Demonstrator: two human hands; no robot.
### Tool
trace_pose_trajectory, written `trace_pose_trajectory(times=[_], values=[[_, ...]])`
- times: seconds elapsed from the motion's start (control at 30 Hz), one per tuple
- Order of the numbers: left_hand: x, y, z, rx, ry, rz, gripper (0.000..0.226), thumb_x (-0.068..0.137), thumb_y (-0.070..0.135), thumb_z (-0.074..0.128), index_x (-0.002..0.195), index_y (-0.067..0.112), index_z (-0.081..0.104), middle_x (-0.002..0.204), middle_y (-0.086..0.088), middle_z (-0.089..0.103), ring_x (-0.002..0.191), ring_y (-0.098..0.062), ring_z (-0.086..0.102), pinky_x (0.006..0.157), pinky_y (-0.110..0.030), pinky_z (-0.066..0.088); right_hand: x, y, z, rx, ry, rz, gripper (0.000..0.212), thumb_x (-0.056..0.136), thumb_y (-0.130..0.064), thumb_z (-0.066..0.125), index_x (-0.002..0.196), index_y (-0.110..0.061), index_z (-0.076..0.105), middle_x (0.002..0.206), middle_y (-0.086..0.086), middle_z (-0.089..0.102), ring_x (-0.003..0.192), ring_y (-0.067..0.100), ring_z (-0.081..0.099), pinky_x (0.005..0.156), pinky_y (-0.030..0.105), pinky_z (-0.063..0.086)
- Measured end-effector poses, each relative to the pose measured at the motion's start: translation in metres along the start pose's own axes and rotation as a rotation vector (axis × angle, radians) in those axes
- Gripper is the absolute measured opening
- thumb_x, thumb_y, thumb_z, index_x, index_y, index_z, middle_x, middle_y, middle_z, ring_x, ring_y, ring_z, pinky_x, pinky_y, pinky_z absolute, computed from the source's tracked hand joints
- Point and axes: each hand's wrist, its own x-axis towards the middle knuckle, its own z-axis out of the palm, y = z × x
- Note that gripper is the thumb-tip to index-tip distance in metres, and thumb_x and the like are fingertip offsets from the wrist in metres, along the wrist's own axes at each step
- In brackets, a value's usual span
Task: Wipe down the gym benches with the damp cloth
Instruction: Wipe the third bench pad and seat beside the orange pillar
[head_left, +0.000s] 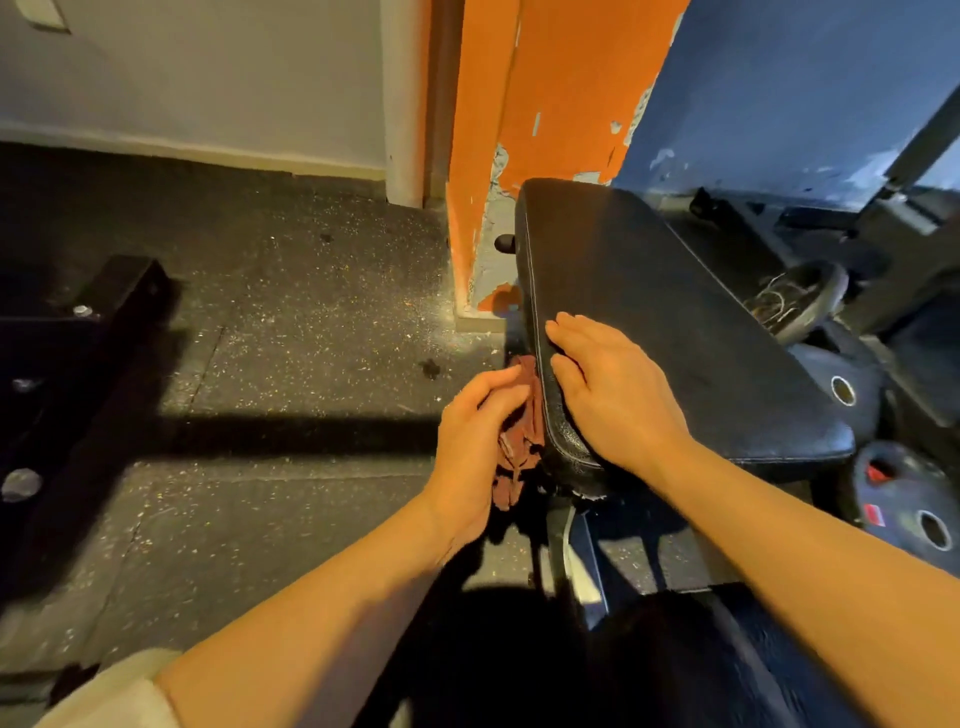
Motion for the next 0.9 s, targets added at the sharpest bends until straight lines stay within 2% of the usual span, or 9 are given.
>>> trace_pose_trajectory(times=[0.1, 0.2, 0.37, 0.53, 0.6, 0.67, 0.73, 0.8, 0.9], values=[[0.008, 0.004, -0.008, -0.014, -0.075, 0.005, 0.029, 0.096, 0.003, 0.05, 0.123, 0.004, 0.063, 0.119, -0.008, 0.068, 0.111, -0.016, 0.064, 0.099, -0.031, 0.05, 0.001, 0.001, 0.003, -0.019, -0.001, 0.022, 0.043, 0.103, -0.027, 0.039, 0.146, -0.024, 0.041, 0.154, -0.006, 0.035, 0.142, 0.01, 0.027, 0.112, 0.021, 0.017], [0.022, 0.004, -0.017, 0.136, -0.091, 0.152, 0.043, 0.089, -0.006, 0.06, 0.126, 0.014, 0.058, 0.121, -0.006, 0.065, 0.106, -0.008, 0.065, 0.089, -0.021, 0.05, 0.001, 0.0, 0.004, -0.019, 0.008, 0.032, 0.043, 0.102, -0.026, 0.042, 0.144, -0.023, 0.043, 0.152, -0.006, 0.037, 0.141, 0.011, 0.029, 0.112, 0.022, 0.019], [0.032, -0.01, -0.02, 0.347, -0.102, 0.202, 0.042, 0.076, 0.016, 0.064, 0.116, 0.028, 0.063, 0.118, -0.004, 0.064, 0.111, -0.016, 0.061, 0.101, -0.044, 0.046, 0.0, 0.001, 0.006, 0.001, 0.028, 0.051, 0.042, 0.1, -0.025, 0.045, 0.142, -0.025, 0.046, 0.15, -0.007, 0.041, 0.139, 0.009, 0.033, 0.109, 0.02, 0.02], [0.017, -0.011, -0.019, 0.318, -0.114, 0.371, 0.046, 0.075, 0.002, 0.069, 0.108, 0.033, 0.061, 0.114, -0.001, 0.06, 0.108, 0.0, 0.057, 0.092, -0.009, 0.039, 0.004, -0.003, 0.005, -0.014, 0.055, 0.049, 0.04, 0.096, -0.027, 0.048, 0.134, -0.021, 0.056, 0.139, -0.002, 0.054, 0.129, 0.015, 0.045, 0.106, 0.028, 0.032], [0.023, -0.011, -0.018, 0.306, -0.123, 0.394, 0.043, 0.074, 0.006, 0.068, 0.108, 0.032, 0.062, 0.113, 0.0, 0.061, 0.108, -0.003, 0.057, 0.091, -0.009, 0.04, 0.017, -0.003, -0.002, 0.016, 0.059, 0.039, 0.031, 0.091, -0.024, 0.056, 0.119, -0.016, 0.067, 0.119, 0.001, 0.064, 0.112, 0.021, 0.054, 0.098, 0.037, 0.043], [0.036, -0.013, -0.016, 0.244, -0.106, 0.3, 0.04, 0.078, 0.004, 0.067, 0.108, 0.03, 0.061, 0.112, -0.001, 0.062, 0.105, -0.004, 0.059, 0.088, -0.011, 0.043, 0.04, 0.001, -0.006, 0.034, 0.056, 0.072, 0.015, 0.089, -0.014, 0.062, 0.102, -0.014, 0.07, 0.101, 0.0, 0.063, 0.1, 0.022, 0.055, 0.089, 0.038, 0.044], [0.045, -0.016, -0.015, 0.165, -0.055, 0.185, 0.038, 0.083, -0.003, 0.065, 0.109, 0.024, 0.059, 0.105, 0.001, 0.064, 0.093, 0.005, 0.06, 0.078, -0.008, 0.044, 0.065, 0.005, -0.004, -0.051, 0.065, 0.111, 0.019, 0.092, -0.014, 0.058, 0.108, -0.017, 0.068, 0.107, 0.002, 0.06, 0.106, 0.022, 0.053, 0.091, 0.033, 0.04], [0.041, -0.019, -0.013, 0.129, -0.011, 0.187, 0.033, 0.085, 0.0, 0.066, 0.105, 0.025, 0.058, 0.098, 0.004, 0.063, 0.082, 0.005, 0.061, 0.067, -0.008, 0.046, 0.081, 0.012, 0.006, -0.124, 0.086, 0.163, 0.029, 0.095, -0.016, 0.051, 0.122, -0.019, 0.062, 0.122, 0.004, 0.057, 0.116, 0.025, 0.048, 0.097, 0.034, 0.036], [0.028, -0.021, -0.01, 0.153, -0.014, 0.366, 0.024, 0.088, 0.014, 0.058, 0.105, 0.031, 0.061, 0.111, -0.002, 0.061, 0.094, 0.002, 0.06, 0.075, -0.01, 0.047, 0.09, 0.019, 0.016, -0.138, 0.106, 0.209, 0.034, 0.099, -0.02, 0.044, 0.13, -0.02, 0.058, 0.129, 0.004, 0.053, 0.117, 0.027, 0.044, 0.1, 0.043, 0.037]])
